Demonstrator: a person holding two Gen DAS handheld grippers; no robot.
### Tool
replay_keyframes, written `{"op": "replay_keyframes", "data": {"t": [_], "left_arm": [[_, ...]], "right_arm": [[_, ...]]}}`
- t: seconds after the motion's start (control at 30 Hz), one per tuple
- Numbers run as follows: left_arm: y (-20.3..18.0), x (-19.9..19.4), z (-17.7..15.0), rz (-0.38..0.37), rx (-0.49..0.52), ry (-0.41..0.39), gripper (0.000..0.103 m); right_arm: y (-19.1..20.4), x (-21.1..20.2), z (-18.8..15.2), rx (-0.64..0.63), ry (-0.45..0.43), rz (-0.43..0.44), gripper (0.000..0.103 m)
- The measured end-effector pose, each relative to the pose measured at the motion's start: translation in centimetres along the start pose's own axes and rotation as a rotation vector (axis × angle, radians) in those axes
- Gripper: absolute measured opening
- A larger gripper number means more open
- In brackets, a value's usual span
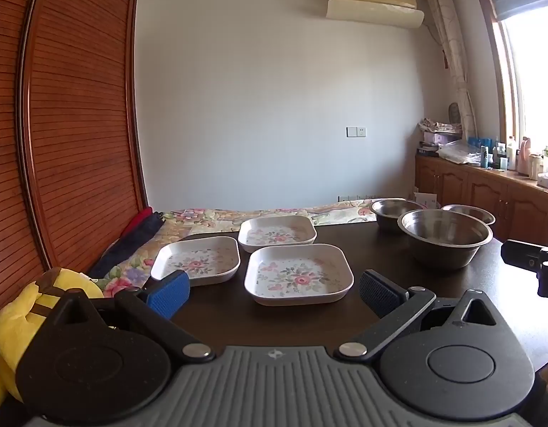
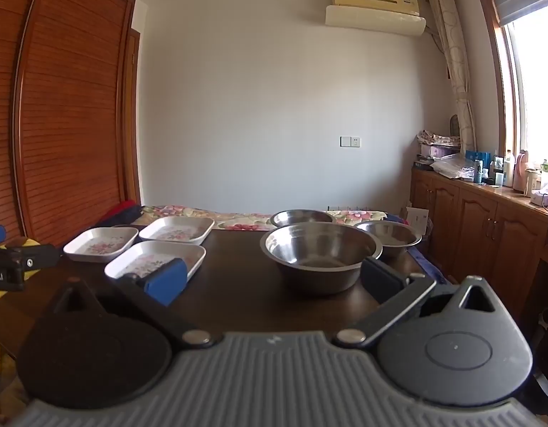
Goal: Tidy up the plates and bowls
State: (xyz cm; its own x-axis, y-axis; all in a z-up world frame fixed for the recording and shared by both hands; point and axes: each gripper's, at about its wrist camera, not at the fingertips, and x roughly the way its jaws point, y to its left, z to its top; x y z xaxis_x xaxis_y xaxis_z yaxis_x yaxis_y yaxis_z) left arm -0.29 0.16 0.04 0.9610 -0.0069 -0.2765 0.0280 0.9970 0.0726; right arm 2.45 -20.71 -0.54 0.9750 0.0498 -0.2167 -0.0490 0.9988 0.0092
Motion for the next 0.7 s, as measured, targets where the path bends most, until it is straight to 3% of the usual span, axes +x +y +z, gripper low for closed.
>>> {"op": "replay_keyframes", "data": {"t": [0.7], "left_arm": [[-0.15,0.13,0.00,0.006,0.005,0.009,0.103]], "right_arm": [[-0.33,-0.11,0.02,0.002,0.001,-0.003,0.103]]}}
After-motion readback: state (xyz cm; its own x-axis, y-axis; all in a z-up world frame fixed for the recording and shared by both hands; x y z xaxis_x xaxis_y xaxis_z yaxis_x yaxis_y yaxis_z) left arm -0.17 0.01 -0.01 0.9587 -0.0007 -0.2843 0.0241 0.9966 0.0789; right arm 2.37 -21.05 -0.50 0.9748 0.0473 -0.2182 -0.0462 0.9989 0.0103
